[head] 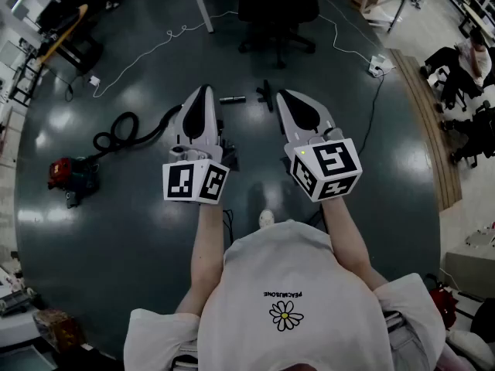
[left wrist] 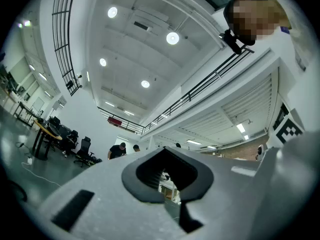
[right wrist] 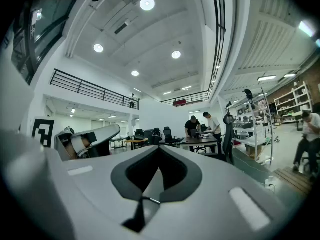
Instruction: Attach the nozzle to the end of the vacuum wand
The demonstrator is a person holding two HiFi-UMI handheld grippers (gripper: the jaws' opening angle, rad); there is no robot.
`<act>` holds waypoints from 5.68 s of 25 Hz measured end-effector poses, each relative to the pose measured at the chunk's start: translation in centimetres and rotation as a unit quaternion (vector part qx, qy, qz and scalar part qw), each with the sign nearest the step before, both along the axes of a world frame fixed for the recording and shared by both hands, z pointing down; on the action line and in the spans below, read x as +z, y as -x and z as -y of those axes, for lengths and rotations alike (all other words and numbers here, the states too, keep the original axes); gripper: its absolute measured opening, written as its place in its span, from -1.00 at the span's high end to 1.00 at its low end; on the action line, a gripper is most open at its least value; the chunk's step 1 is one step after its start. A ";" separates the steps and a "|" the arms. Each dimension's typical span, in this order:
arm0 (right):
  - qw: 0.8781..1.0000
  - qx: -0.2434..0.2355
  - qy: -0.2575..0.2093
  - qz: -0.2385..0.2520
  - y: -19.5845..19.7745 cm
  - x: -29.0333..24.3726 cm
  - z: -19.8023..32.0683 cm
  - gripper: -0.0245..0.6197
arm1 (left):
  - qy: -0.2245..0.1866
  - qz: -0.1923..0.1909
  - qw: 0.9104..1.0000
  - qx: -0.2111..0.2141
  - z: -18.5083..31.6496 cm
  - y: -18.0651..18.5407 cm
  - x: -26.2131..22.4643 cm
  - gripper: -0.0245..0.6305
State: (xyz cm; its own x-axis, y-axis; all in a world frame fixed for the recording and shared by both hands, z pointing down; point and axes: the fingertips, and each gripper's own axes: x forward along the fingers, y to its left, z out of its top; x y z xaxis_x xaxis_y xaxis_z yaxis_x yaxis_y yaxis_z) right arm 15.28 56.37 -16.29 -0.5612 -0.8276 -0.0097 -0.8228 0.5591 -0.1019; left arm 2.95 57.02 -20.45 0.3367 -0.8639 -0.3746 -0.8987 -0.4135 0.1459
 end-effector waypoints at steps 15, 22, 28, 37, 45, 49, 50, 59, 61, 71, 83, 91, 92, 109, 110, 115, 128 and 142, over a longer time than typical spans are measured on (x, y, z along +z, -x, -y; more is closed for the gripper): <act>1.000 -0.016 0.002 0.026 3.7 0.0 1.0 0.90 | 0.011 -0.001 1.000 -0.003 0.9 4.4 2.0 0.92; 1.000 -0.020 0.007 0.016 6.9 0.4 2.7 0.90 | 0.008 -0.003 1.000 -0.010 1.9 8.7 1.9 0.92; 0.999 0.002 0.015 0.031 4.7 0.1 4.6 0.90 | 0.016 0.019 1.000 -0.015 4.4 9.0 1.7 0.92; 0.999 0.016 0.029 0.041 2.6 2.2 17.6 0.90 | 0.033 0.022 0.999 -0.012 15.0 7.5 4.0 0.92; 0.999 -0.021 0.030 0.021 2.7 3.2 29.1 0.90 | 0.032 0.027 0.998 -0.045 24.9 7.9 3.9 0.92; 0.998 -0.037 0.042 0.004 4.6 4.2 34.0 0.90 | 0.036 0.039 0.997 -0.053 29.9 9.3 4.1 0.92; 0.998 -0.040 0.045 0.000 5.3 4.6 35.2 0.90 | 0.037 0.037 0.997 -0.056 31.2 10.1 4.4 0.92; 0.998 -0.015 0.049 -0.022 11.2 5.4 49.0 0.90 | 0.044 0.024 0.998 -0.024 46.2 16.0 6.4 0.92; 0.999 -0.004 0.045 -0.028 12.5 5.1 51.7 0.90 | 0.046 0.021 0.999 -0.007 49.4 17.3 6.3 0.92; 0.995 0.005 0.087 -0.040 14.5 7.6 59.7 0.90 | 0.076 0.031 0.996 0.039 58.1 18.2 8.1 0.92; 0.993 -0.013 0.104 -0.053 12.0 10.8 63.4 0.90 | 0.135 0.073 0.987 0.040 62.3 16.2 12.6 0.92; 0.992 -0.020 0.111 -0.059 10.3 11.4 65.9 0.90 | 0.149 0.087 0.985 0.026 64.2 15.6 13.5 0.92; 0.991 -0.029 0.112 -0.065 10.3 11.7 66.4 0.90 | 0.155 0.098 0.983 0.030 64.9 15.3 14.0 0.92; 0.868 -0.320 0.271 -0.266 9.0 88.6 71.3 0.32 | 0.357 0.455 0.738 0.348 69.8 18.9 96.1 0.09; 0.855 -0.335 0.278 -0.283 8.9 91.8 70.6 0.31 | 0.364 0.474 0.716 0.362 69.2 18.8 99.9 0.09; 0.817 -0.359 0.277 -0.355 8.8 101.4 69.2 0.29 | 0.393 0.550 0.633 0.378 68.2 20.3 110.8 0.05; 0.777 -0.435 0.127 -0.438 16.4 104.5 65.6 0.38 | 0.328 0.563 0.653 0.385 66.8 18.4 112.5 0.29; 0.794 -0.443 0.076 -0.408 17.6 102.1 65.4 0.39 | 0.310 0.547 0.655 0.419 66.1 16.2 110.6 0.30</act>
